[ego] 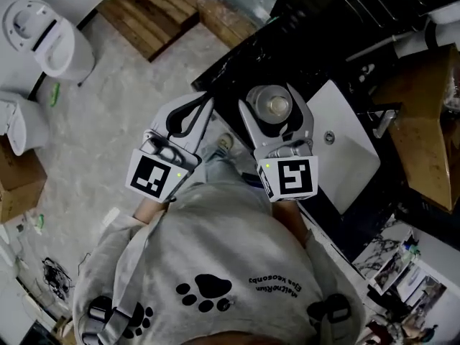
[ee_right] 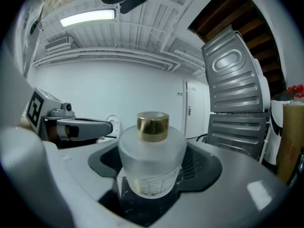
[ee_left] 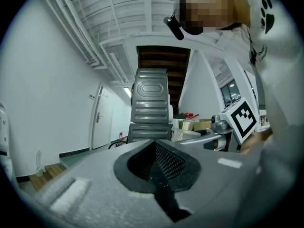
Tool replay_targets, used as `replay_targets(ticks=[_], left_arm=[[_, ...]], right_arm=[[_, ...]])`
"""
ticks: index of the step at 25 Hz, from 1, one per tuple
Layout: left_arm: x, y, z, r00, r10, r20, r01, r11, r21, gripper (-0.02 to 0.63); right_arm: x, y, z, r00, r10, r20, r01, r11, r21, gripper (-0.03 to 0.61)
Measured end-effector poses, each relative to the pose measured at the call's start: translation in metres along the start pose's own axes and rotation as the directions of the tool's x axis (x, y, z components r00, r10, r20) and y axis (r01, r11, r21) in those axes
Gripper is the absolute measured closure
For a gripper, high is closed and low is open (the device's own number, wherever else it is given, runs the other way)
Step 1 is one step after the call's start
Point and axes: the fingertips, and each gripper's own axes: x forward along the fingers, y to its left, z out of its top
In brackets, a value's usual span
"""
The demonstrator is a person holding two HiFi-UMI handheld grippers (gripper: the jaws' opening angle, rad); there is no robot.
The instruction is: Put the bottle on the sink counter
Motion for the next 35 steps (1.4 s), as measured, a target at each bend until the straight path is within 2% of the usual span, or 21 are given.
replay_targets(ticks=[7,16,26,32,35], left_arm=[[0.081,0.021,-0.01,0.991,-0.133,0.01,0.134,0.991,-0.018,0.612],[0.152,0.001,-0.013,0.958,-0.286,-0.035,0.287,0.958,0.008,0.612],[0.179,-0.038,-0.015,0.898,-0.435,-0.066,0.438,0.899,0.025,0.612],[0.194,-0.049,-0.013,0.862,-0.506,-0.043,0.506,0.862,-0.003,0.612],[0.2,-0.045,-0.016,0.851,-0.524,-0.044,0.524,0.852,-0.015,0.612]], right_arm=[[0.025,-0.05,-0.024,0.994,-0.087,-0.062,0.09,0.995,0.048,0.242],[0.019,-0.108,-0.027,0.97,-0.233,-0.063,0.239,0.965,0.111,0.242],[-0.024,-0.144,-0.028,0.905,-0.418,-0.075,0.424,0.898,0.117,0.242],[-0.031,-0.155,-0.022,0.872,-0.483,-0.081,0.49,0.867,0.091,0.242],[-0.026,-0.159,-0.018,0.861,-0.5,-0.086,0.507,0.857,0.094,0.242]])
